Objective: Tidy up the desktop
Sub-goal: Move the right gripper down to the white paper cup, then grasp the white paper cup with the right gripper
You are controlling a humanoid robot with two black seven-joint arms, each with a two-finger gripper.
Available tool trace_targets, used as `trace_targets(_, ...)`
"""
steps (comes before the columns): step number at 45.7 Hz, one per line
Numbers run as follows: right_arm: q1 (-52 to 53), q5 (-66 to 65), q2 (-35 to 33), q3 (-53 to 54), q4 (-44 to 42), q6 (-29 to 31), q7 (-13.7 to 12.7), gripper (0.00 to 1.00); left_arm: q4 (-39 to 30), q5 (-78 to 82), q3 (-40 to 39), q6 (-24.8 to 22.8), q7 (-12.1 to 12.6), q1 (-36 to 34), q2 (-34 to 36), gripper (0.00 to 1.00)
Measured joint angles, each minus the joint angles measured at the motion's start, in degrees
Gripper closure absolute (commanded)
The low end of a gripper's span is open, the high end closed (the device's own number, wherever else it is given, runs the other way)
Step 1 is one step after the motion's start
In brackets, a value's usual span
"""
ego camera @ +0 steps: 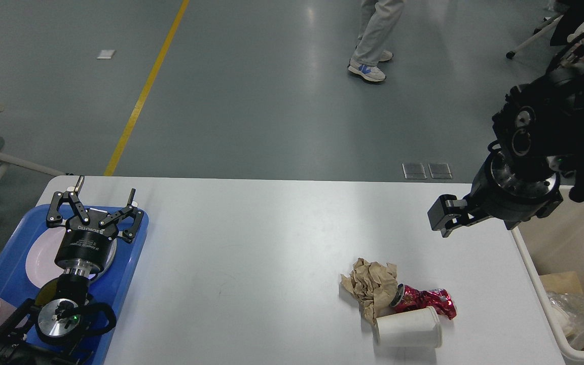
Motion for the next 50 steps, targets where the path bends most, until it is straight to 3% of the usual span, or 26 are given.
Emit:
trace_targets(19,-8.72,-0.54,-0.23,9.22,-0.24,0.00,-0.01,0.00,0.00,-0.01,0.00,0.00,0.00,0.00,0.00,0.04)
trace_targets(29,-16.36,-3.13,1.60,16.81,-0.44,-4.91,-0.25,0.02,0.00,0.00,0.00,0.00,0.00,0.00,0.00,0.04)
trace_targets(50,-29.04,-44.00,5.91,20.84,-0.34,-5.09,-1.29,0.06,0.00,0.00,0.00,-0.03,0.00,0.00,0.00,0.04)
